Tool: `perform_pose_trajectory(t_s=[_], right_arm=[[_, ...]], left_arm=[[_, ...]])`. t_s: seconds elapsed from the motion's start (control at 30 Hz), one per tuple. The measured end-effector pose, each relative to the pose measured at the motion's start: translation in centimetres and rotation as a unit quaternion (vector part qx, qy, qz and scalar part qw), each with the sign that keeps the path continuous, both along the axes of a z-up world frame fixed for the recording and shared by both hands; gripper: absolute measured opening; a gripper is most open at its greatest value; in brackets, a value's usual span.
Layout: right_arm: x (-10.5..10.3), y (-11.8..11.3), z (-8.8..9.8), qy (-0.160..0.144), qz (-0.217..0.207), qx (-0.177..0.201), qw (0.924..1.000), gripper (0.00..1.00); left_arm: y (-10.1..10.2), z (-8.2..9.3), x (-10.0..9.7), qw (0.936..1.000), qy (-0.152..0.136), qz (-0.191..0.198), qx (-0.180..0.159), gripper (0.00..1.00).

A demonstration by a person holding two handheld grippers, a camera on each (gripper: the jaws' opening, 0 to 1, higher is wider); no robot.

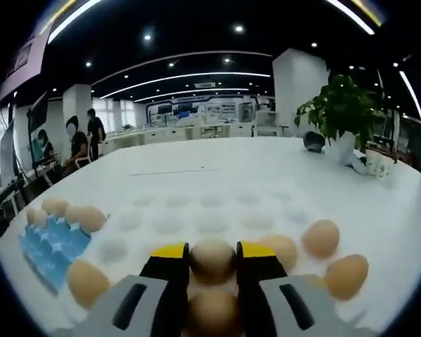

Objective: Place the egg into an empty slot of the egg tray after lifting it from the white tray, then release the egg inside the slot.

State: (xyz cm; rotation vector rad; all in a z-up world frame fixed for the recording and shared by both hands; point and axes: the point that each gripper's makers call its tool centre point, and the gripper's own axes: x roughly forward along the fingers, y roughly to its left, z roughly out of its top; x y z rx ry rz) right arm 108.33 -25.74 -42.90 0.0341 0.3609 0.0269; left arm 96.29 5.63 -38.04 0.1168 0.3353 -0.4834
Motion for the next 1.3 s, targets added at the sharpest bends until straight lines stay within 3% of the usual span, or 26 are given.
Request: perform_pose_trajectory(t_s=[0.17,0.43,0.9,1.03,1.3], right_arm=[[-0.2,-0.2,0.6,-0.010,-0.001,0.033,0.9994,0.26],[0.1,1.0,3.0,-0.045,0.017,0.039,0.9981,0.26],[1.3,1.9,2.7,-0.022,0.042,-0.013,0.9988,0.28],[1.3,1.7,2.1,-0.006,0.042,-0.055,0.9976,0.28],[1.7,0.9,2.3,-0.014,0.030,0.001,0.9994,0.28]], left_arm=[[0.2,0.3,0.0,1.0000,-0.005,0.003,0.000,0.97],[-0.1,0.3,0.0,1.0000,-0.004,0.001,0.000,0.97],[0.0,0.4,-0.1,1.0000,-0.005,0.001,-0.001,0.97],[0.3,0.4,-0.2,1.0000,-0.005,0.006,-0.001,0.97],[0.5,0.4,-0.2,1.0000,-0.005,0.008,0.002,0.97]])
